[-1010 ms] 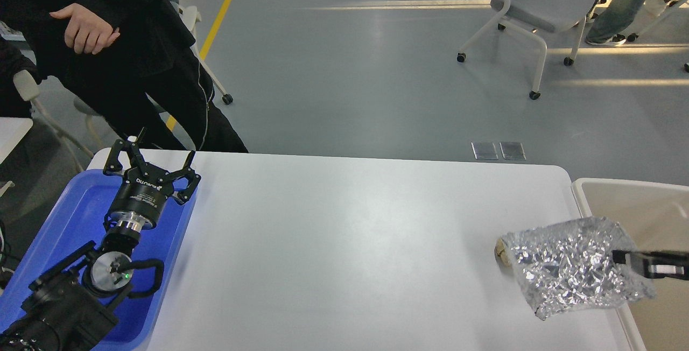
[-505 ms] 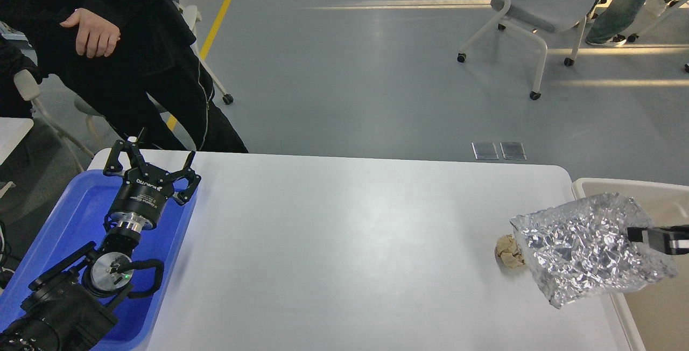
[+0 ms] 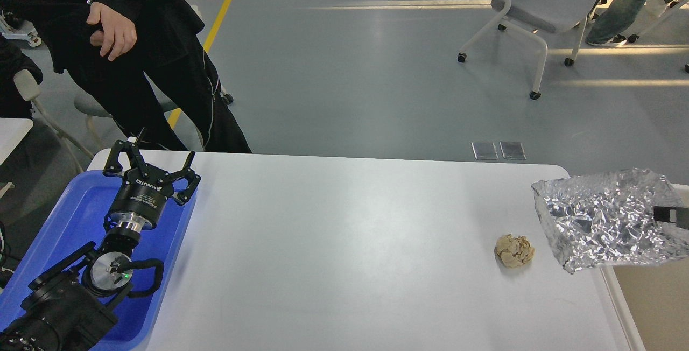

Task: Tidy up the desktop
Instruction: 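Release the foil wrapper into the white bin with the right gripper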

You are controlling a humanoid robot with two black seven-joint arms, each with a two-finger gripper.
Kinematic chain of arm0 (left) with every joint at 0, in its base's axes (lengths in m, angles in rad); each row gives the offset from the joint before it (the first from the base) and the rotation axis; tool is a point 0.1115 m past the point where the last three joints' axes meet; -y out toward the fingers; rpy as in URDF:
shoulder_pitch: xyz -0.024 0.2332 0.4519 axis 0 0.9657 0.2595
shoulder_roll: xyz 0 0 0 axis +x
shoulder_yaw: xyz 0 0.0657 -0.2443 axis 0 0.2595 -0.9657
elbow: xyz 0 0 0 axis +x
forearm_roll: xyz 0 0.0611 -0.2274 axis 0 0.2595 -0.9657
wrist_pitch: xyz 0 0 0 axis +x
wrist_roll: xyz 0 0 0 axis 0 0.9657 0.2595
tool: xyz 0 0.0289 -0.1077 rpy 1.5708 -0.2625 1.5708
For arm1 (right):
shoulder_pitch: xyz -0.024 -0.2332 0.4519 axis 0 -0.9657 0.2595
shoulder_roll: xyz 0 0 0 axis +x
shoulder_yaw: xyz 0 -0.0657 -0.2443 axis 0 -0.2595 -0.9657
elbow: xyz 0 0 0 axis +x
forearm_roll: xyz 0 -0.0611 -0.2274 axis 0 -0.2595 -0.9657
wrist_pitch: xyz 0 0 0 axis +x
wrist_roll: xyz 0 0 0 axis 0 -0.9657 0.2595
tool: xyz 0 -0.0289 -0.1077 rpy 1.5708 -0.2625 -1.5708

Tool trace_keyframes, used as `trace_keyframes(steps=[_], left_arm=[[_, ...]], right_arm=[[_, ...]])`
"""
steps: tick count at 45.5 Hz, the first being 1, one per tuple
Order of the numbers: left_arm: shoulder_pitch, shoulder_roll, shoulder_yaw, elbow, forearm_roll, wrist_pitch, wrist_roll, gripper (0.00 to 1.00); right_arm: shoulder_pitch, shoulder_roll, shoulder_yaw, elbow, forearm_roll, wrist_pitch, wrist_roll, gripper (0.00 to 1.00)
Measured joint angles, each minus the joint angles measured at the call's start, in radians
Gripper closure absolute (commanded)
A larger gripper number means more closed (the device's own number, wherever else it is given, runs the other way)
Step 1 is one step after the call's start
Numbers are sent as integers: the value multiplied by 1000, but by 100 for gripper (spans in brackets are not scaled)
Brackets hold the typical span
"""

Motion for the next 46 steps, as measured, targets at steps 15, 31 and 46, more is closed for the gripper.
trace_keyframes(steps=[15,31,46], left_arm=[[0,0,0,0,0,0,0,0],[0,0,0,0,0,0,0,0],[0,0,0,0,0,0,0,0]], right_arm=[[-14,15,-78,-188,305,-27,1,100],[-120,90,-170,-330,699,-124,1,100],[-271,227,-183,-487,1002,-193,3,100]])
